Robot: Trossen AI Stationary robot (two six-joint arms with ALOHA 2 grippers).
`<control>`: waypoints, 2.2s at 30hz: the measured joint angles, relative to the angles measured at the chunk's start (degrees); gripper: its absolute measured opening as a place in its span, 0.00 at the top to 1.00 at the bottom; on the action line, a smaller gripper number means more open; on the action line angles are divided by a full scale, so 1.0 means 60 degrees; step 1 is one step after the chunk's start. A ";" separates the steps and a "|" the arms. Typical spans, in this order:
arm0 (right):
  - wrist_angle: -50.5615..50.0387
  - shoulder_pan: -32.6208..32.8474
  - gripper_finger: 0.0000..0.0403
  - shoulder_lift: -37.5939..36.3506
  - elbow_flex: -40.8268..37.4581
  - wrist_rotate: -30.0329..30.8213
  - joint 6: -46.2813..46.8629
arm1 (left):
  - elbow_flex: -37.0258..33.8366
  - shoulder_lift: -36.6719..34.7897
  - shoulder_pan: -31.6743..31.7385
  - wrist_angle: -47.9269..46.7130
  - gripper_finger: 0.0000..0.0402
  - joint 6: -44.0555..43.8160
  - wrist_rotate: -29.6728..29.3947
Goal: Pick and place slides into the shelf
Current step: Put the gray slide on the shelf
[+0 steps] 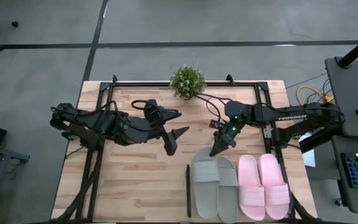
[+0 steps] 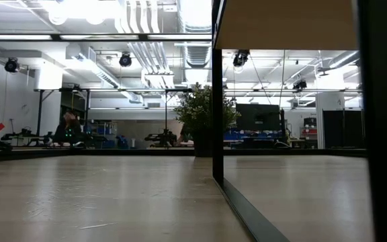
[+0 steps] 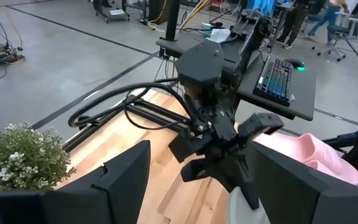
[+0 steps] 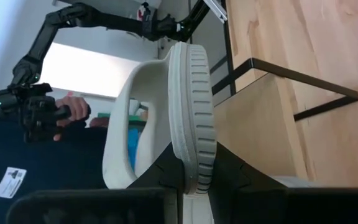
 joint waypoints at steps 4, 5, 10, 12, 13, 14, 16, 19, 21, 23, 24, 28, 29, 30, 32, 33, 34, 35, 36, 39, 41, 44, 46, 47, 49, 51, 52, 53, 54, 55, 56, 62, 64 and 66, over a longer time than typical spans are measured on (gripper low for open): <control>-0.0076 0.0048 0.92 0.0004 -0.0042 0.0146 -0.0182 | 0.0000 0.0000 0.0033 0.0188 0.38 0.0060 -0.0034; -0.0075 0.0048 0.92 0.0004 -0.0050 0.0180 -0.0220 | 0.0000 0.0000 0.0033 0.0230 0.38 0.0150 -0.0035; -0.0080 0.0045 0.92 0.0029 -0.0156 0.0334 -0.0297 | 0.0000 0.0000 0.0074 0.0444 0.38 0.0183 -0.0028; -0.0063 0.0045 0.92 0.0029 -0.0182 0.0333 -0.0326 | 0.0000 0.0000 0.0104 0.0480 0.38 0.0189 -0.0029; -0.0055 0.0048 0.92 0.0029 -0.0210 0.0355 -0.0326 | 0.0000 0.0000 0.0131 0.0499 0.38 0.0189 -0.0029; -0.0055 0.0048 0.92 0.0029 -0.0246 0.0382 -0.0324 | 0.0000 0.0000 0.0150 0.0513 0.38 0.0193 -0.0029; -0.0055 0.0069 0.92 0.0029 -0.0331 0.0422 -0.0323 | 0.0000 0.0000 0.0157 0.0543 0.38 0.0243 -0.0025; -0.0022 0.0131 0.92 0.0029 -0.0493 0.0613 -0.0322 | 0.0000 0.0000 0.0200 0.0633 0.38 0.0382 -0.0022; -0.0029 0.0150 0.92 0.0029 -0.0616 0.0666 -0.0319 | 0.0000 0.0000 0.0212 0.0712 0.38 0.0453 -0.0016; -0.0018 0.0147 0.92 0.0029 -0.0692 0.0681 -0.0310 | 0.0000 0.0000 0.0263 0.0714 0.38 0.0466 0.0009; -0.0017 0.0147 0.92 0.0029 -0.0721 0.0683 -0.0310 | 0.0000 0.0000 0.0292 0.0714 0.38 0.0468 0.0009; -0.0009 0.0150 0.92 0.0029 -0.0736 0.0739 -0.0407 | -0.0004 0.0000 0.0409 0.0708 0.38 0.0488 0.0007; 0.0018 0.0150 0.92 0.0029 -0.0736 0.0746 -0.0485 | -0.0004 0.0000 0.0424 0.0708 0.38 0.0491 0.0004; 0.0025 0.0150 0.92 0.0029 -0.0736 0.0749 -0.0617 | 0.0000 0.0000 0.0450 0.0708 0.38 0.0497 0.0007; 0.0030 0.0150 0.92 0.0029 -0.0736 0.0750 -0.0847 | -0.0002 0.0000 0.0495 0.0687 0.38 0.0503 0.0007; 0.0042 0.0150 0.92 0.0029 -0.0736 0.0754 -0.0963 | -0.0004 0.0000 0.0517 0.0679 0.38 0.0503 0.0012; 0.0041 0.0152 0.92 0.0029 -0.0736 0.0783 -0.1072 | -0.0004 0.0000 0.0540 0.0679 0.38 0.0506 0.0044; 0.0040 0.0154 0.92 0.0029 -0.0736 0.0827 -0.1145 | -0.0004 0.0000 0.0576 0.0679 0.38 0.0508 0.0083; 0.0060 0.0154 0.92 0.0029 -0.0736 0.0839 -0.1211 | -0.0002 0.0000 0.0600 0.0679 0.38 0.0507 0.0118; 0.0107 0.0154 0.92 0.0029 -0.0736 0.0870 -0.1298 | -0.0004 0.0000 0.0654 0.0676 0.38 0.0506 0.0138; 0.0160 0.0158 0.92 0.0029 -0.0736 0.0866 -0.1339 | -0.0003 0.0000 0.0660 0.0676 0.38 0.0508 0.0137; 0.0321 0.0210 0.92 0.0029 -0.0739 0.0870 -0.1401 | -0.0004 0.0000 0.0678 0.0674 0.38 0.0517 0.0153; 0.0380 0.0275 0.92 0.0029 -0.0740 0.0870 -0.1508 | -0.0004 0.0000 0.0699 0.0676 0.38 0.0517 0.0165; 0.0386 0.0317 0.92 0.0029 -0.0740 0.0883 -0.1572 | -0.0004 0.0000 0.0714 0.0676 0.38 0.0517 0.0164; 0.0390 0.0393 0.92 0.0029 -0.0740 0.0903 -0.1645 | -0.0004 0.0000 0.0736 0.0674 0.38 0.0517 0.0164; 0.0396 0.0462 0.92 0.0029 -0.0740 0.0906 -0.1651 | -0.0004 0.0000 0.0764 0.0676 0.38 0.0517 0.0164; 0.0397 0.0502 0.92 0.0029 -0.0740 0.0910 -0.1674 | -0.0004 0.0000 0.0767 0.0676 0.38 0.0517 0.0164; 0.0403 0.0539 0.92 0.0029 -0.0740 0.0931 -0.1687 | -0.0004 0.0000 0.0780 0.0676 0.38 0.0517 0.0164; 0.0404 0.0570 0.92 0.0029 -0.0740 0.0966 -0.1690 | -0.0004 0.0000 0.0784 0.0675 0.38 0.0517 0.0164; 0.0405 0.0586 0.92 0.0029 -0.0740 0.0976 -0.1712 | -0.0004 0.0000 0.0784 0.0676 0.38 0.0517 0.0164; 0.0408 0.0621 0.92 0.0029 -0.0740 0.0981 -0.1723 | -0.0004 0.0000 0.0786 0.0676 0.38 0.0517 0.0165; 0.0491 0.0646 0.92 0.0029 -0.0740 0.1080 -0.1902 | -0.0004 0.0000 0.0820 0.0679 0.38 0.0510 0.0189; 0.0672 0.0653 0.92 0.0029 -0.0740 0.1061 -0.2049 | -0.0004 0.0000 0.0827 0.0687 0.38 0.0510 0.0189; 0.0804 0.0653 0.92 0.0029 -0.0740 0.1019 -0.2070 | -0.0004 0.0000 0.0838 0.0695 0.38 0.0510 0.0189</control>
